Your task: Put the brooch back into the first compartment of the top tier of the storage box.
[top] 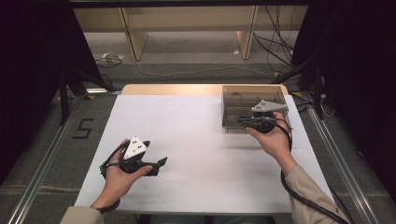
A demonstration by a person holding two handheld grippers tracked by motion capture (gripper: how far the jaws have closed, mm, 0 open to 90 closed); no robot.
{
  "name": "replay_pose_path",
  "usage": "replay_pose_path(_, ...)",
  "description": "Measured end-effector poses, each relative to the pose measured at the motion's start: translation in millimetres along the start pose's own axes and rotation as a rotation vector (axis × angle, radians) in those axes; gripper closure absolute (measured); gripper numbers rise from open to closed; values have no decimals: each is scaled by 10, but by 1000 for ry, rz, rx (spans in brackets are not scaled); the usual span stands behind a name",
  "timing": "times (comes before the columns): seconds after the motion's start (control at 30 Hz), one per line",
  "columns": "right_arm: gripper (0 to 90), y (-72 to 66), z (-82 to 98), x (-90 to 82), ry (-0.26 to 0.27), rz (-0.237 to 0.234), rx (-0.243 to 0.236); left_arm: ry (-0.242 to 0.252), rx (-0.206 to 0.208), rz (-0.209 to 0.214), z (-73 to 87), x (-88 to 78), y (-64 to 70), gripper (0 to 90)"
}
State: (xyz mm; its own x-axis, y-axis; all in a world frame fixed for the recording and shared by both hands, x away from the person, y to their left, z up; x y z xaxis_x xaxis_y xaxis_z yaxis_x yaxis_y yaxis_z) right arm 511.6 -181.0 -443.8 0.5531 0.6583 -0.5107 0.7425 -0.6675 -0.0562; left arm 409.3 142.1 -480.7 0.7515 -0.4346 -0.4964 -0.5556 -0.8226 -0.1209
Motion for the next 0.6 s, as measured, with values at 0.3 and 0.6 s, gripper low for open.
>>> replay_pose_path(0.3,792,32,1,9,-6,8,3,-1,0,0,-1,0,-1,130)
replay_pose_path(0.6,792,49,7,48,-11,15,5,-1,1,0,0,0,-2,130)
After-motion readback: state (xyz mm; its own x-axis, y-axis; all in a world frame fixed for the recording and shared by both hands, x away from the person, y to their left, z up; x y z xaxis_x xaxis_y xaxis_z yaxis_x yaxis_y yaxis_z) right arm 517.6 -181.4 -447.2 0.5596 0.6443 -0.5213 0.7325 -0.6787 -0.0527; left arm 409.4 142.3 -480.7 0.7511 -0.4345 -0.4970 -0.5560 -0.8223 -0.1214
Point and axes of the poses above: each handheld gripper's, and its own axes: x roughly forward along the jaws, z roughly out of its underside, y roughly to its right, the point moved 8 cm from there along x, roughly forward along the jaws, and after that the axes turned 8 degrees about -z, right-handed, at the moved point
